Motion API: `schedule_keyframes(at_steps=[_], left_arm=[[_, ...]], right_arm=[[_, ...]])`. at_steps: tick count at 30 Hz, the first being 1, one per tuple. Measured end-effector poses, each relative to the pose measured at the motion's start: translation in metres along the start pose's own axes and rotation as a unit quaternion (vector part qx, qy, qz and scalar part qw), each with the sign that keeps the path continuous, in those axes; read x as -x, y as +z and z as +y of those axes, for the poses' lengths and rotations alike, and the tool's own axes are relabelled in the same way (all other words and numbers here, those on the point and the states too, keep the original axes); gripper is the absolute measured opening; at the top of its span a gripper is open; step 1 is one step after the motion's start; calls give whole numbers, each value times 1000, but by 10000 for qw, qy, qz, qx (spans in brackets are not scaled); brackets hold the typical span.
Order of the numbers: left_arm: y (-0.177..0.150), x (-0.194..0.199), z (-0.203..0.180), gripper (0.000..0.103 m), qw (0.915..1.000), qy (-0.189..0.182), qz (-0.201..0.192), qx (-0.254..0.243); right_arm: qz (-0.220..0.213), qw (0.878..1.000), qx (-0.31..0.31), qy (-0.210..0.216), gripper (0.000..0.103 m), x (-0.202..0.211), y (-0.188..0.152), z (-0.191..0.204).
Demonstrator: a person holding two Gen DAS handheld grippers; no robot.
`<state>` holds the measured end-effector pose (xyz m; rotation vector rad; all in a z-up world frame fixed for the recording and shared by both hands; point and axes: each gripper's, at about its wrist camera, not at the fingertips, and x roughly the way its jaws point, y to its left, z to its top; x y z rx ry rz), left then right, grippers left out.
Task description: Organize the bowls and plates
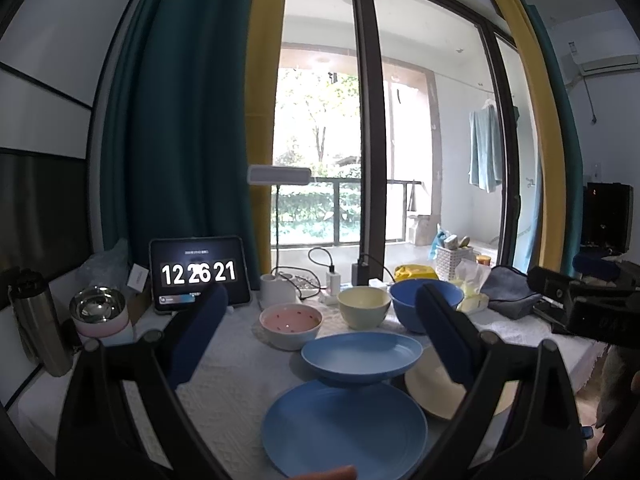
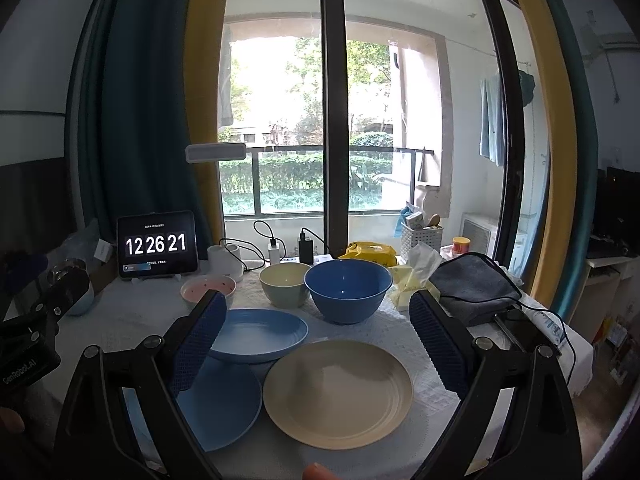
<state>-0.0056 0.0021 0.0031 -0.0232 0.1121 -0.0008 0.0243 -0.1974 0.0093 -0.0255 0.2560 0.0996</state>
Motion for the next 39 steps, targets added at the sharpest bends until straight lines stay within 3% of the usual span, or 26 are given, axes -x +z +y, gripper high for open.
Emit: schedule_keyframes(at_steps=[39], left_arm=[[-3, 1, 2, 96, 10000, 21, -7, 12]], right_arm=[[16, 10000, -25, 50, 96, -2, -1, 5]])
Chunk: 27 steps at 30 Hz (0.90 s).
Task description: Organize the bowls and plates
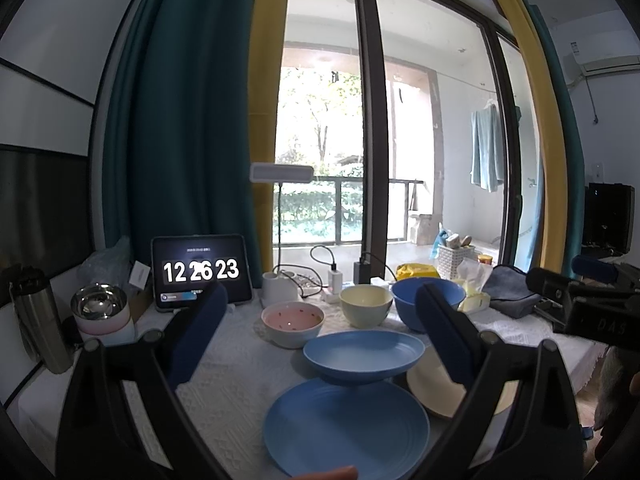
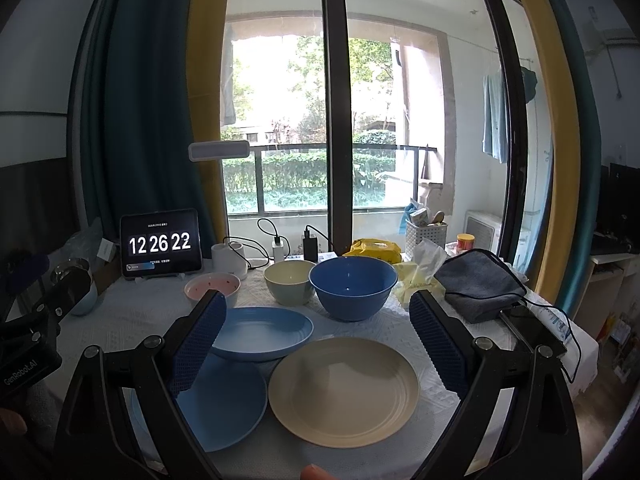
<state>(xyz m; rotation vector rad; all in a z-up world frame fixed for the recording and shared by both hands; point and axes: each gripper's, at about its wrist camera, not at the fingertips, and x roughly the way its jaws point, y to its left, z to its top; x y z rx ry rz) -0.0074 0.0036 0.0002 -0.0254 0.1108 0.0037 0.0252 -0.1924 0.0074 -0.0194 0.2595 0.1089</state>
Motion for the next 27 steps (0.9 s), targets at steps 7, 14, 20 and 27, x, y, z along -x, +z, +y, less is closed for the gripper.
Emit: schedule_keyframes(at_steps=[7, 14, 20, 27], left_arm=[[-1, -1, 2, 96, 10000, 10, 24, 15], [-2, -5, 1, 96, 10000, 9, 62, 26], [-5, -15, 0, 96, 9998, 19, 167, 43], [-11, -35, 4, 96, 9991, 16, 397, 116]], right_arm=[[7, 10000, -24, 10, 96, -2, 0, 3], [44, 10000, -56, 30, 96, -7, -1, 4], [83, 9999, -83, 13, 96, -14, -5, -2], [168, 9998, -89, 62, 96, -31, -8, -4]])
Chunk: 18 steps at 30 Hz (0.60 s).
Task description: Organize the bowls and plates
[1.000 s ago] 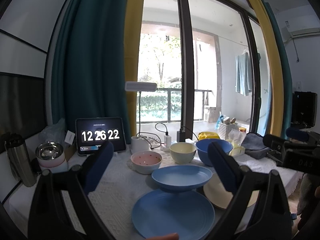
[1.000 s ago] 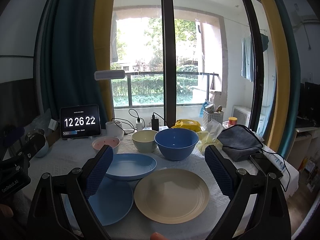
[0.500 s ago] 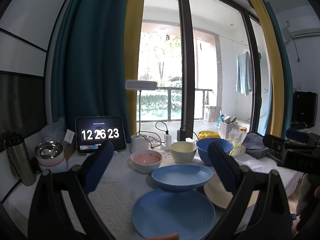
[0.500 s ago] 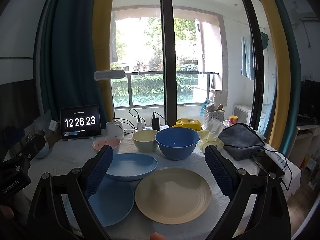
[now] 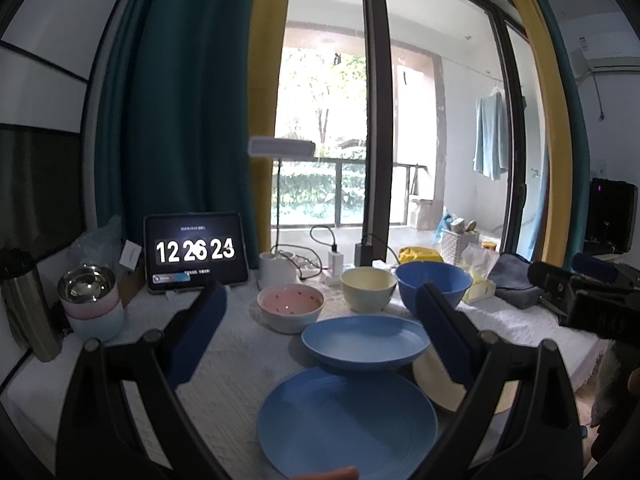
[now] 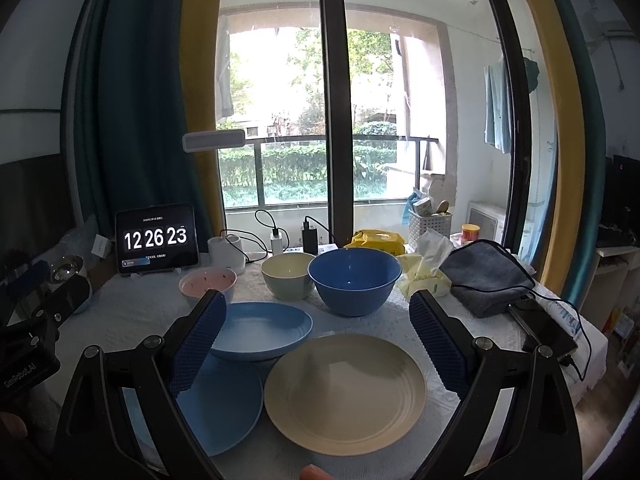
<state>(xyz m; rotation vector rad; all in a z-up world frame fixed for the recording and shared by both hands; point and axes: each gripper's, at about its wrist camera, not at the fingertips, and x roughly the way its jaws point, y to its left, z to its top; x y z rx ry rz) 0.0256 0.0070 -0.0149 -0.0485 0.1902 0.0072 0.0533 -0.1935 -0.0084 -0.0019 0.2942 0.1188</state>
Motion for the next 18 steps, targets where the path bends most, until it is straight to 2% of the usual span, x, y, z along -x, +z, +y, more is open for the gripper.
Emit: schedule_keyframes(at_steps=[18], left_arm=[[-18, -63, 12, 96, 9970, 9, 753, 194]], right_arm=[[409, 9990, -146, 68, 96, -57, -12, -13]])
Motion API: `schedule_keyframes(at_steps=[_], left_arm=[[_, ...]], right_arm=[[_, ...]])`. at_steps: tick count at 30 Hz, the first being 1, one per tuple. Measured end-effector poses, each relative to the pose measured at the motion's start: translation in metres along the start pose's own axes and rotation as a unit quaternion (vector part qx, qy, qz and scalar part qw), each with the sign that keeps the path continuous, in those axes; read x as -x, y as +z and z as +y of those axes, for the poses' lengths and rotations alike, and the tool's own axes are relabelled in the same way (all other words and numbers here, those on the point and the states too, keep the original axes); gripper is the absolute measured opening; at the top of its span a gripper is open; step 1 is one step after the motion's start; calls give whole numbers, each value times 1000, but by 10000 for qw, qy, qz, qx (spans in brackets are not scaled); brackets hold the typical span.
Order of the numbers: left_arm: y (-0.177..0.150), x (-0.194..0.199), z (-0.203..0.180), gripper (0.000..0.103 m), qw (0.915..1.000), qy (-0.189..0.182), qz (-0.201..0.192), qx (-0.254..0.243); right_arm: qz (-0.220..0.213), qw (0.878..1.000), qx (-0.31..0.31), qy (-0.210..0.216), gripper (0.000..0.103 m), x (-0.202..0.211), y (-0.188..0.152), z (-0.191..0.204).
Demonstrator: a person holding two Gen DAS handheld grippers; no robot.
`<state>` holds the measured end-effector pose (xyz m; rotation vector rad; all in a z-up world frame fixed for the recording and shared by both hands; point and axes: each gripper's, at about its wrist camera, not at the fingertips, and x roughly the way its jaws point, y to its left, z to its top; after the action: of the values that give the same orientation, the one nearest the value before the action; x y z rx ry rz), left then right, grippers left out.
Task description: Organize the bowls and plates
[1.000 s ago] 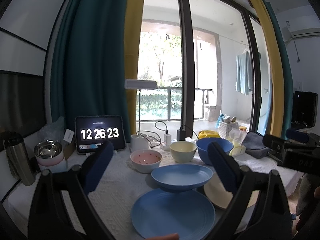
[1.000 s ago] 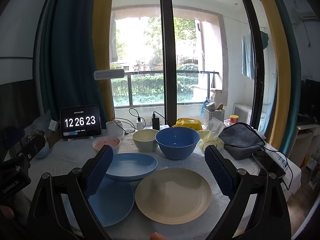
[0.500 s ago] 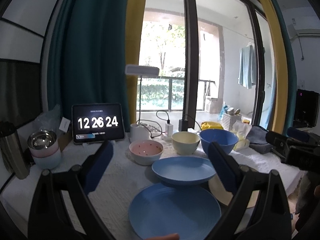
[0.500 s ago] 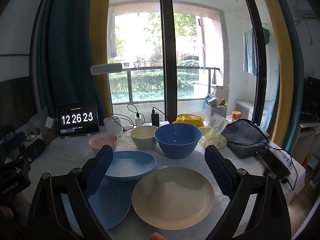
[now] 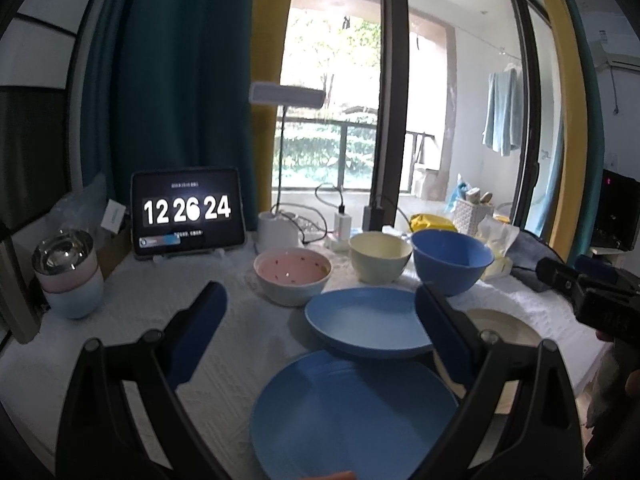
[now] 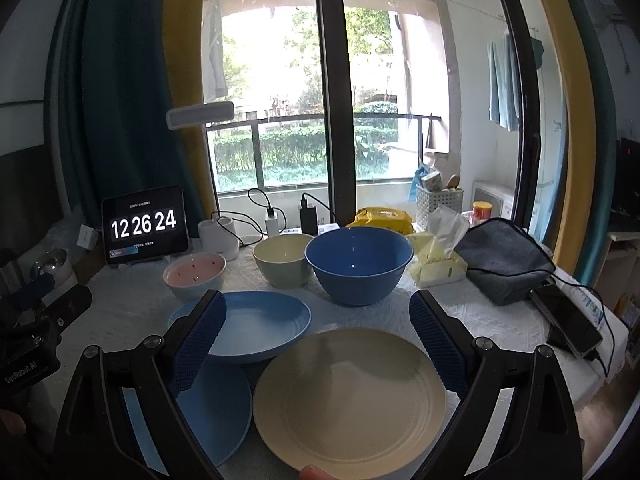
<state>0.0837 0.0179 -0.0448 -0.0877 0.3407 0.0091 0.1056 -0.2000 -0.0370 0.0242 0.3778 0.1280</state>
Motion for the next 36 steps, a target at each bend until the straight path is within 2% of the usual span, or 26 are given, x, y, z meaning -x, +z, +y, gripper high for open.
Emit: schedule_keyframes(at_steps=[3, 11, 13, 22, 29, 35, 36], left_arm=[[-3, -14, 3, 96, 9997, -36, 222, 93], [-8, -47, 8, 95, 9975, -162, 631, 266], [-9, -55, 10, 95, 9965, -203, 739, 339], [-10, -85, 10, 94, 9924, -245, 1161, 330], [-11, -106, 8, 85, 9889, -237, 1453, 218], [-14, -121, 4, 81, 9847, -231, 1723, 88], [-15, -122, 3, 77, 9843, -245, 1748, 78]], right_arm=[[233, 9996, -90, 139, 89, -13, -2, -2], [598, 9978, -197, 224, 83, -41, -6, 0], [669, 9972, -211, 263, 77, -48, -7, 0], [1088, 9929, -318, 372, 69, -82, -11, 2], [1387, 9882, -445, 479, 68, -108, -14, 1], [1602, 9837, -593, 562, 68, -127, -16, 0], [1636, 9829, -616, 584, 68, -129, -16, 0]])
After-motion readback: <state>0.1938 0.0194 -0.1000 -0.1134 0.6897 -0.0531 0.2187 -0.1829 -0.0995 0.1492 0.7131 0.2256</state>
